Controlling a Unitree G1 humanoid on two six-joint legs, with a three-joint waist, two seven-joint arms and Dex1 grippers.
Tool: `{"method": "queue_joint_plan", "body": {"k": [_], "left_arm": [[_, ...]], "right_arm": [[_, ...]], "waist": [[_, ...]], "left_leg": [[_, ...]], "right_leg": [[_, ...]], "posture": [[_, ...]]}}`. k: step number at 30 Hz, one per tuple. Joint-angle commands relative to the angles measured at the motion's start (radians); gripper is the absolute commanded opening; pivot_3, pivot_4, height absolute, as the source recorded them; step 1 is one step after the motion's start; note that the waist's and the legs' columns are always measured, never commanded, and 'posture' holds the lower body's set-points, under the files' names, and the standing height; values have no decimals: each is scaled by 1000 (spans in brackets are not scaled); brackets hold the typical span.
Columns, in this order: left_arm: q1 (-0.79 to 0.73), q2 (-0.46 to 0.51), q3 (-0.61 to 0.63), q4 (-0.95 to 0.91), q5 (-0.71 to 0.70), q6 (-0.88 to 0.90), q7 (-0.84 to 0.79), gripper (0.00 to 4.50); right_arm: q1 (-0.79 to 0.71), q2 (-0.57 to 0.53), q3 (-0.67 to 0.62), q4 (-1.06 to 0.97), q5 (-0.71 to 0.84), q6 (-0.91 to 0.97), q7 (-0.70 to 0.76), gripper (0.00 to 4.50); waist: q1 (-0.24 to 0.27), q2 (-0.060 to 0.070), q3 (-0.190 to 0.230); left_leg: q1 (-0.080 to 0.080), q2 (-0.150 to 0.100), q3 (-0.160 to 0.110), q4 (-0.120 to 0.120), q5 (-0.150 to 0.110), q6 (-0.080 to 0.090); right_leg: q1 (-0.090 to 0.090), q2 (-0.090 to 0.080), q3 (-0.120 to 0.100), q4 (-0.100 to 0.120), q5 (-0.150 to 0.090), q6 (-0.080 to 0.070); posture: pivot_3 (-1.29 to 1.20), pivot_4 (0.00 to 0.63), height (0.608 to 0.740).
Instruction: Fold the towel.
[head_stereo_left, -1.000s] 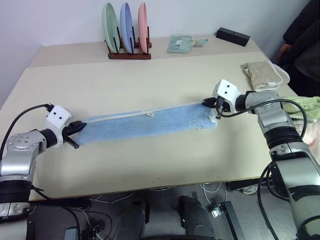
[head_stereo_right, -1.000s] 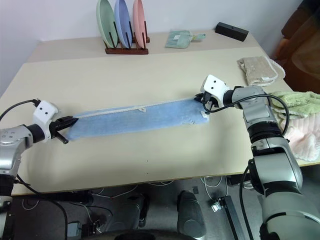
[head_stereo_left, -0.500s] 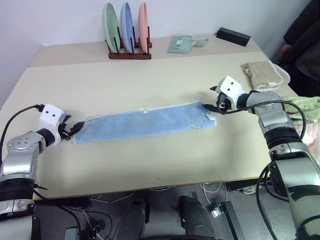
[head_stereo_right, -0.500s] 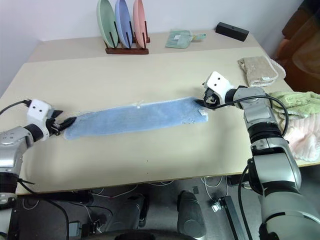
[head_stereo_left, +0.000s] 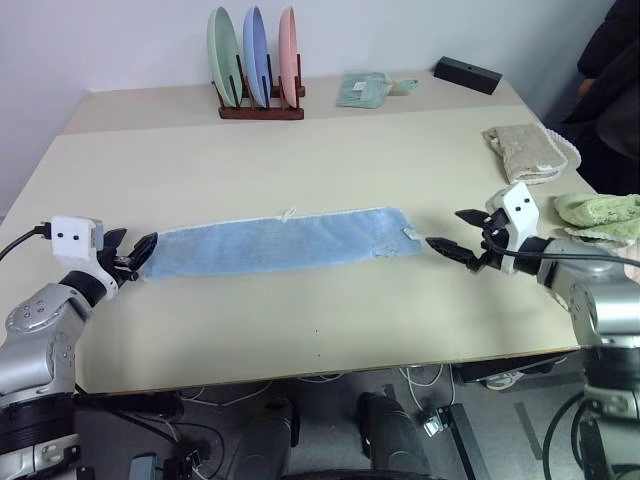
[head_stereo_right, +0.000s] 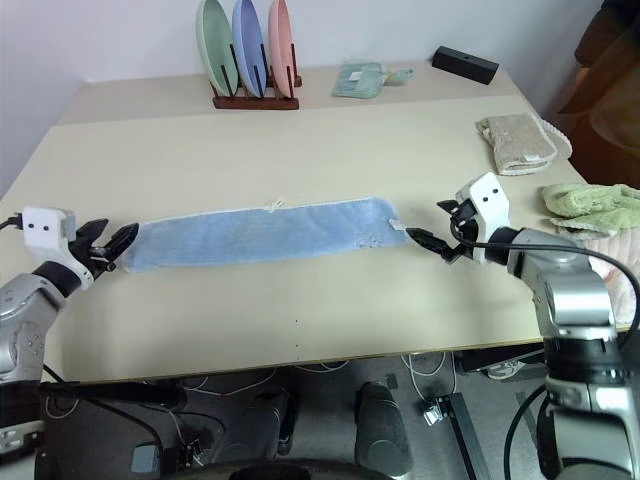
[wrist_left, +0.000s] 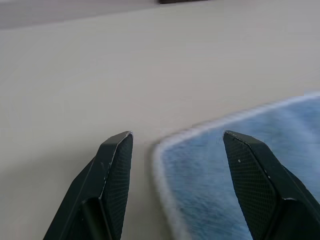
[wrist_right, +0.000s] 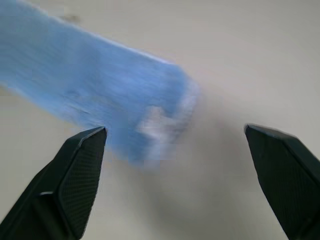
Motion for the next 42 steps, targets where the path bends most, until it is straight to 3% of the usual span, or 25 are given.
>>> {"method": "queue_joint_plan", "body": {"k": [1, 5, 11, 15, 23, 27, 32, 36, 42], "left_arm": [[24, 30, -7, -102, 25, -63, -26, 2937], [68, 30, -103, -277, 24, -104, -103, 2937], [138, 25, -308, -473, 43, -106, -193, 2937], [112, -42, -418, -551, 26, -59, -158, 2937], [86, -126, -535, -589, 55, -32, -113, 2937], [80, -146, -544, -585, 71, -31, -83, 2937], [86, -155, -546, -579, 75, -33, -71, 2937], [88, -167, -550, -565, 78, -39, -66, 2937], [53, -187, -563, -508, 94, -58, -77, 2937]], "right_arm": [[26, 103, -102, -161, 159, 223, -149, 4493], [19, 248, -190, -229, 276, 430, -322, 4493], [-20, 428, -308, -217, 322, 620, -553, 4493], [-91, 550, -419, -173, 325, 672, -686, 4493], [-232, 656, -494, -10, 289, 600, -832, 4493], [-262, 681, -513, 52, 293, 538, -888, 2710], [-277, 669, -524, 39, 338, 528, -920, 28], [-286, 566, -544, 12, 364, 525, -906, 28], [-237, 269, -486, 19, 345, 506, -766, 28]], "waist": [[-1, 0, 0], [4, 0, 0], [1, 1, -1], [-1, 2, -2], [-6, 3, -4], [-6, 4, -4], [-7, 4, -4], [-1, 5, -4], [-1, 5, -4]], "left_leg": [[0, 0, 0, 0, 0, 0], [0, 0, 0, 0, 0, 0], [0, 0, 1, -1, 0, 0], [0, 0, 1, -1, 0, 0], [1, -1, 2, -1, 0, 0], [1, -1, 3, -1, 0, 0], [1, -1, 3, -1, 0, 1], [1, -1, 3, -1, 0, 1], [0, -2, 3, 0, 0, 1]], "right_leg": [[0, 0, 0, 0, 0, 0], [0, 0, 0, -1, 0, 0], [0, 0, 1, -2, 0, 0], [0, 1, 1, -1, 0, -1], [0, 1, 1, -1, 0, 0], [0, 2, 1, -1, 0, -1], [1, 2, 1, -1, 0, 0], [1, 2, 1, -1, 0, 0], [1, 1, 1, -3, 0, 0]], "posture": [[0, 150, 740], [0, 150, 740], [0, 150, 740], [0, 150, 740], [0, 150, 740], [0, 150, 740], [0, 150, 740], [0, 150, 740], [0, 150, 740]]}}
